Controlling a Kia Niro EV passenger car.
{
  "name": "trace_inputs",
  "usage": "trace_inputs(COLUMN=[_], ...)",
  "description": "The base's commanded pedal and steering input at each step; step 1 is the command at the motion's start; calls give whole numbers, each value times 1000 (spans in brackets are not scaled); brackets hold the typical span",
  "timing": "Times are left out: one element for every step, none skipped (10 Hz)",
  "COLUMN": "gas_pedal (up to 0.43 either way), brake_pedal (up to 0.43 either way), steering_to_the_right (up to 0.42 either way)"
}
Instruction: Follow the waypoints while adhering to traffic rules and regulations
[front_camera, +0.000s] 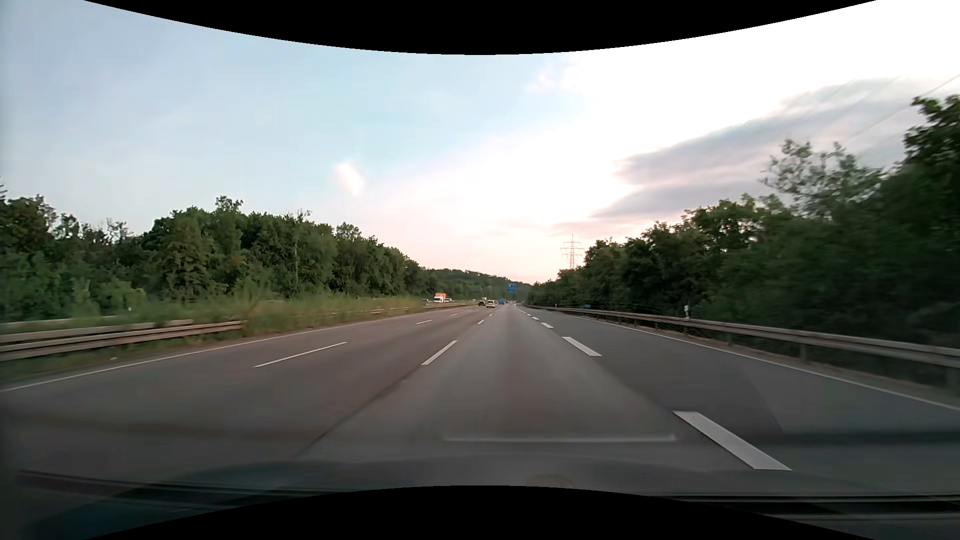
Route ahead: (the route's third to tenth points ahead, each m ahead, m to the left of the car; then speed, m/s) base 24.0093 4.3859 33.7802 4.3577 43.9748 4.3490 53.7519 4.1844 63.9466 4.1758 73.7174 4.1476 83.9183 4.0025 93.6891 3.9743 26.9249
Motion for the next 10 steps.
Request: trace_inputs(gas_pedal=[110,110,118,118,118,130,130,130,130,130], brake_pedal=[0,0,0,0,0,0,0,0,0,0], steering_to_the_right=[-2,-1,-1,-1,-1,-1,-1,-1,-1,-1])
